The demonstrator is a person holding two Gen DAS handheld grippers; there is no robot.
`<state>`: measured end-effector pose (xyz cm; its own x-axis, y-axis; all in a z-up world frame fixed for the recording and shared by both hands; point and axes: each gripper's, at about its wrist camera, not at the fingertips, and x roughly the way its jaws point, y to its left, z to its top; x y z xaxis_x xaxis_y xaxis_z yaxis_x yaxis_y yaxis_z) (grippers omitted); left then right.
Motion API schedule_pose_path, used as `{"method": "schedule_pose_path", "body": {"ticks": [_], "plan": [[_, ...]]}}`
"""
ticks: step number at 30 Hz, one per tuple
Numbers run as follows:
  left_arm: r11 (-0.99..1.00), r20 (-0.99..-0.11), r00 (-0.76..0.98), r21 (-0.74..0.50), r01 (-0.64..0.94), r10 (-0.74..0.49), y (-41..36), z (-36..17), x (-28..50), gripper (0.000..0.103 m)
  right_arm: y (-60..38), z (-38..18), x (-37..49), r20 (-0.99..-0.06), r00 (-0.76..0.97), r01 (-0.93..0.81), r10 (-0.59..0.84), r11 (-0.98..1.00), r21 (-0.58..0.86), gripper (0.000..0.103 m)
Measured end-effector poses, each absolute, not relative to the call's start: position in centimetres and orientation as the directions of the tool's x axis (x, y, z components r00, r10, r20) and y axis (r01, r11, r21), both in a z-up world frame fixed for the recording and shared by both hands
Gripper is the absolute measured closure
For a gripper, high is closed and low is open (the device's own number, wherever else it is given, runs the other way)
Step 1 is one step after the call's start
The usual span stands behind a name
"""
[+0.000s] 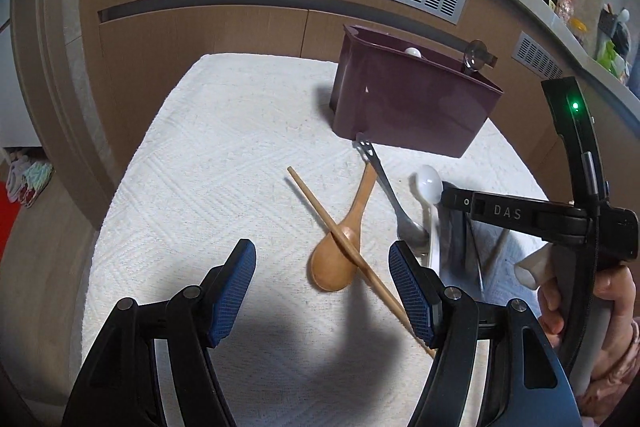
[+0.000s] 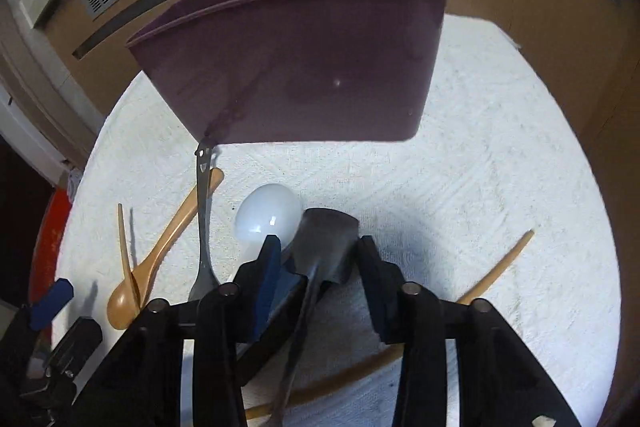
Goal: Organize utensils
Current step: 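Grasp the metal spatula with the right tool and lift it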
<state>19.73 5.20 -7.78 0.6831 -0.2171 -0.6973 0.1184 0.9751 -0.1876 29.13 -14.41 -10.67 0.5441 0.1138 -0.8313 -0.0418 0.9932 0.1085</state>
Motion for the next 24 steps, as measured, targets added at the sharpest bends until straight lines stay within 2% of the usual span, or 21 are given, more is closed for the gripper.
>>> {"method": "schedule_pose_path", "body": {"ticks": [7,10,12,14,16,24], "plan": [[0.968,-0.706,0.662,-0.182,0.173,-0.25,3.4,-7.4,20.2,0.033,-17.3,-9.6,25.8,-0.801,0.593,-0.119,0.081,0.993,0.012,0.073],[0.954,-0.7,0.652,-0.16,0.252,-0.29,1.5,-6.8,20.6,0.033,-20.0,-9.1,24.7,-0.786,0.614,-0.108,0.062,0.994,-0.006,0.073],[0.933,-0.699,0.631,-0.152,0.328,-0.336,-0.1,-6.4,21.3,0.035,-21.3,-8.7,24.6,-0.784,0.616,-0.107,0.078,0.994,0.015,0.073],[0.914,-0.711,0.604,-0.136,0.382,-0.359,-1.6,-6.2,22.1,0.043,-22.9,-8.5,24.0,-0.779,0.621,-0.099,0.09,0.994,0.036,0.073],[0.904,-0.74,0.582,-0.082,0.419,-0.337,-3.4,-6.3,23.5,0.047,-23.7,-8.3,23.4,-0.768,0.636,-0.083,0.076,0.996,0.03,0.073],[0.885,-0.834,0.508,0.052,0.462,-0.217,-7.9,-7.9,28.1,0.048,-25.4,-8.7,22.0,-0.734,0.673,-0.071,0.093,0.996,0.062,0.073]]}}
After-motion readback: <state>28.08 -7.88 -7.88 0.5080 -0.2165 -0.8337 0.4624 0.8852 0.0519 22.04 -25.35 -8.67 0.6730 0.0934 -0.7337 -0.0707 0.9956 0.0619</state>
